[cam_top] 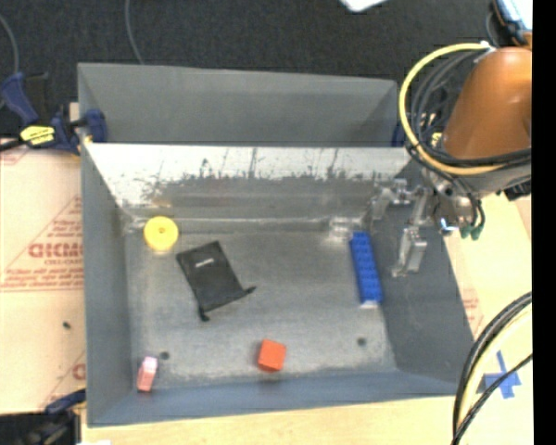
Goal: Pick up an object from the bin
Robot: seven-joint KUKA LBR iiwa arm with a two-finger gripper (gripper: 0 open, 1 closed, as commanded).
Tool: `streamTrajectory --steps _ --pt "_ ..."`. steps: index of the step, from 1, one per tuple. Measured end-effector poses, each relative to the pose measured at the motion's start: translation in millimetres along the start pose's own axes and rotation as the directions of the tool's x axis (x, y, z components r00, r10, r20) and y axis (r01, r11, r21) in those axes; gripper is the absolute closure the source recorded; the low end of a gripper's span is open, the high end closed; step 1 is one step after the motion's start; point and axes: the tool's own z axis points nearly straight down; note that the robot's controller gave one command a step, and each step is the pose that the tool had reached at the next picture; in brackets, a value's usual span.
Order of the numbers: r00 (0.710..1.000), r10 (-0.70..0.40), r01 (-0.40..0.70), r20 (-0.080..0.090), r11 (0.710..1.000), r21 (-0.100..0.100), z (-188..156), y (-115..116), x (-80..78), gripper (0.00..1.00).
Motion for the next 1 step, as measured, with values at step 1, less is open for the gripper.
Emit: streamTrajectory --steps 1 --pt "1.000 -0.005 0.005 0.008 1.000 0.001 -5.1 0.7 -1.4 0.00"
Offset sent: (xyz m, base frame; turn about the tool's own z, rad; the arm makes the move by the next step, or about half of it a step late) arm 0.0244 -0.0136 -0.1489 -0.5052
